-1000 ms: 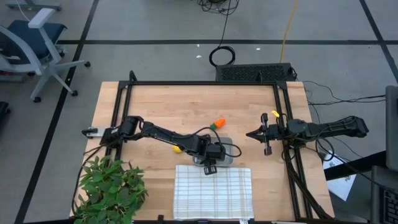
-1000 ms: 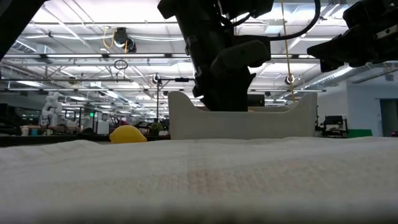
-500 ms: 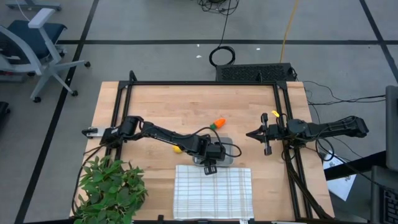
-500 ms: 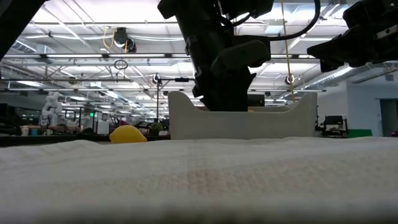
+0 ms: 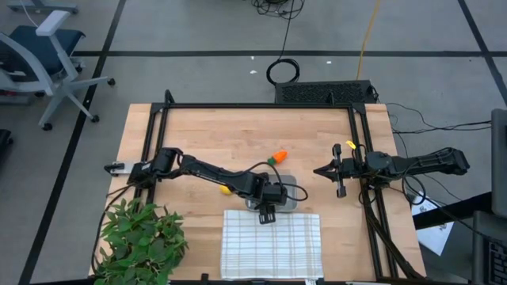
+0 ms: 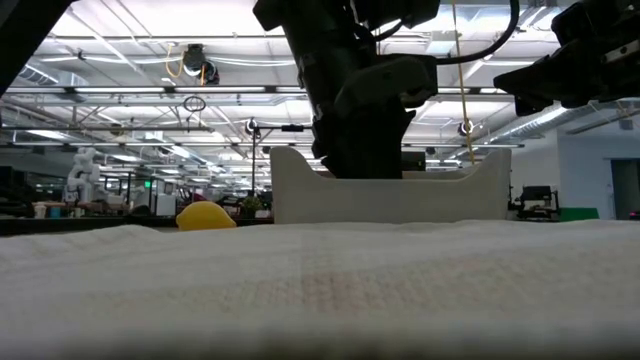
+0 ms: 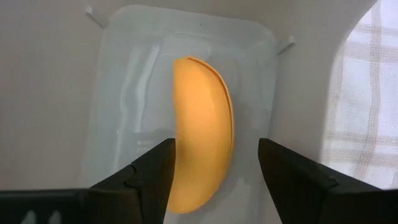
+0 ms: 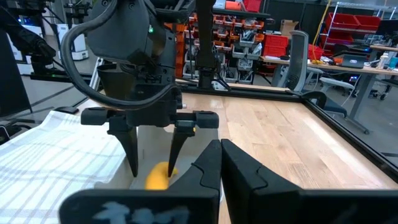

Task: Pick and placing Produce into tupperware
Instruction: Put the orange carrot into the gray bin

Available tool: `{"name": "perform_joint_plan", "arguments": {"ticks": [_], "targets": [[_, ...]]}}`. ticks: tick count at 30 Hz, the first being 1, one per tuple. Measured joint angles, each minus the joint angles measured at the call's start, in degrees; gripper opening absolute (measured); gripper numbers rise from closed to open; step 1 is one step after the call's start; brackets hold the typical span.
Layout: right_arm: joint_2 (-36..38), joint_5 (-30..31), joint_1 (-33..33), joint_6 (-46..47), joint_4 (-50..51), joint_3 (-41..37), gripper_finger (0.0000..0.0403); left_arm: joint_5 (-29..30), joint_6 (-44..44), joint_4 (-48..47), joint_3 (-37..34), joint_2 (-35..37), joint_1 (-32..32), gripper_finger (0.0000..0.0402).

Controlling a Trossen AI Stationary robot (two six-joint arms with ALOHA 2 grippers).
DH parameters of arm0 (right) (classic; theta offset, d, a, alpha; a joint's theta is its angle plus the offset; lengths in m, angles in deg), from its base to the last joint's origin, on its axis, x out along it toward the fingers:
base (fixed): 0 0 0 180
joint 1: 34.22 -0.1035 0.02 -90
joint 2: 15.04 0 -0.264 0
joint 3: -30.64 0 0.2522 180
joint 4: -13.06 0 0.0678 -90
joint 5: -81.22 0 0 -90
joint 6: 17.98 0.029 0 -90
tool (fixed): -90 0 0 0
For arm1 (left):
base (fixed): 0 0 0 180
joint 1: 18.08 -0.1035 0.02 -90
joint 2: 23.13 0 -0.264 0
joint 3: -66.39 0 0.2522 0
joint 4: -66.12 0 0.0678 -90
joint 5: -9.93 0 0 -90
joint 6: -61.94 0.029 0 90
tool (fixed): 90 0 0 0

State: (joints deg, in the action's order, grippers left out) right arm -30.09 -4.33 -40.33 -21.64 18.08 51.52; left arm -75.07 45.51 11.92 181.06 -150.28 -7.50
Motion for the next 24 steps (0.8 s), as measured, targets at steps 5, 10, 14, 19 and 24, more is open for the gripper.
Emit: {"name": "perform_joint_plan", "arguments": {"ticks": [5,10,14,19,24], "targets": [[0.0,0.0,0.0,0.0,0.0,0.0,0.0000,0.0,2.5,-0.4,0.0,1.6,-0.3,0.0226],[0.0,0.0,0.0,0.0,0.0,0.0,0.0000,0.6,2.8,-2.0,0.0,5.8,-0.7,0.0197],[0.0,0.0,0.0,0.0,0.0,0.0,0.0000,1.5,4.7,-3.6,0.0,9.1,-0.6,0.0132],[0.0,0.0,0.0,0.0,0.0,0.0,0.0000,1.9,5.5,-6.2,0.0,11.1,-0.4,0.0016],[0.0,0.0,0.0,0.4,-0.1,0.0,0.0000,4.1,7.0,-6.7,0.0,11.5,-0.1,0.0012]]}}
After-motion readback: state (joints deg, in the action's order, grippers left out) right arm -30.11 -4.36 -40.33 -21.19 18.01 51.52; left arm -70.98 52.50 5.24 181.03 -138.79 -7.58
